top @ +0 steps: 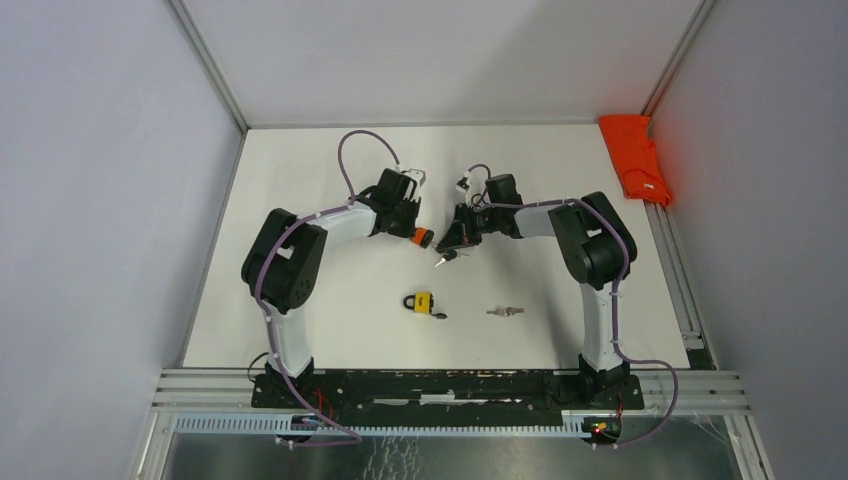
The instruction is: Unlock with the key
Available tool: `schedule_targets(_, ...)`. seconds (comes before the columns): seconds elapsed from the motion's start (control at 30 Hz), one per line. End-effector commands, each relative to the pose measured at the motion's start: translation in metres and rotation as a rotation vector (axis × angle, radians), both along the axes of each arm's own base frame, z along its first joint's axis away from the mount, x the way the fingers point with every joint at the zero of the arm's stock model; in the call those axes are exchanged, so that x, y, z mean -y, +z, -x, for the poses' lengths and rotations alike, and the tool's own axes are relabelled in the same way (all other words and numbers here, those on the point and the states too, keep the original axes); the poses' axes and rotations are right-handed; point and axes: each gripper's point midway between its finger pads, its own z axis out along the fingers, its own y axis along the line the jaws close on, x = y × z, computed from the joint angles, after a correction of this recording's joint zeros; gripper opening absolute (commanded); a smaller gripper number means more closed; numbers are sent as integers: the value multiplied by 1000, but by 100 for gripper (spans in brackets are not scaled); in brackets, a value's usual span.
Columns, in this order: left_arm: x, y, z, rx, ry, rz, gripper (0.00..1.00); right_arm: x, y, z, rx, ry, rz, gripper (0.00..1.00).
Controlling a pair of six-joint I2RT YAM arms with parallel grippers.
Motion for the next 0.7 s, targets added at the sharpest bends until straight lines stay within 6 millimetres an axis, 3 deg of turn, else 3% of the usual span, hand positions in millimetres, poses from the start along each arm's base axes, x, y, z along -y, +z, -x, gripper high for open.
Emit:
schedule_targets(0.0, 18, -6, 32, -59, -121, 24, 2, -7, 8, -18, 78, 2, -15, 0)
schedule_targets(0.47, 32, -5, 37, -41, -183, 53, 2, -11, -2, -25, -4, -13, -23, 0)
schedule_targets(0.67, 48, 1, 43, -22, -241, 70, 2, -11, -2, -25, -9, -32, -36, 0)
